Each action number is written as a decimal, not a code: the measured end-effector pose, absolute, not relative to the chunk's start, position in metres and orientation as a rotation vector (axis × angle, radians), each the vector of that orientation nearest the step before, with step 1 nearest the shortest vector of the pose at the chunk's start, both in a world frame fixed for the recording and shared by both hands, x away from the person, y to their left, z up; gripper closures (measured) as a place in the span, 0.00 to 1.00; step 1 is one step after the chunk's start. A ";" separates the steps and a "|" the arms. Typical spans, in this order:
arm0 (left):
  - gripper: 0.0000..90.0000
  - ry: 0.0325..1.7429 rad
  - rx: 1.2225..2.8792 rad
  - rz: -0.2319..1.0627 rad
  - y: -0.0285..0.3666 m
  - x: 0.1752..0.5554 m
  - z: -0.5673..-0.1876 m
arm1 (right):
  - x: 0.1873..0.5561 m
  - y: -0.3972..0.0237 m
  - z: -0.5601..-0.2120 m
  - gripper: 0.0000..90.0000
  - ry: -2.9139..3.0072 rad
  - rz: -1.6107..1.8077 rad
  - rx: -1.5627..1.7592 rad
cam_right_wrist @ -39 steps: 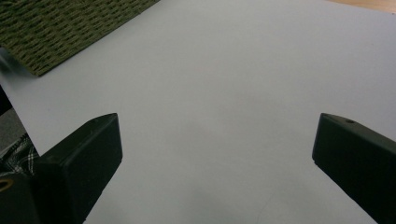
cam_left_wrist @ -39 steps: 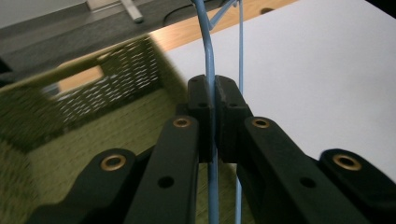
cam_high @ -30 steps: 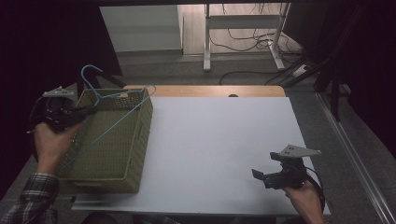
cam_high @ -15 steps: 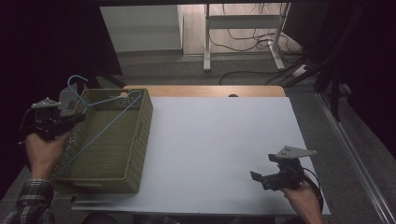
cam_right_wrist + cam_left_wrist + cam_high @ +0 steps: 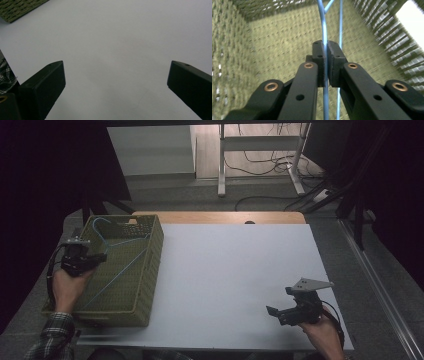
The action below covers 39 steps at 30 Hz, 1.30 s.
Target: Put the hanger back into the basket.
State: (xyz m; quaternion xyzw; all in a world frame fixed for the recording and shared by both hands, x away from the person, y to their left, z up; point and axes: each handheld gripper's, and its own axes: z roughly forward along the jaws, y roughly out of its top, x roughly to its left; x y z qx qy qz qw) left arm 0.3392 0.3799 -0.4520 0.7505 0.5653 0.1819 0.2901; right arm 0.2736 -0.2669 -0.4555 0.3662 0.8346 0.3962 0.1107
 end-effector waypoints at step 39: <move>0.11 1.014 1.894 0.283 0.280 0.250 -0.423 | 0.264 -0.278 -0.448 0.01 2.396 1.184 1.074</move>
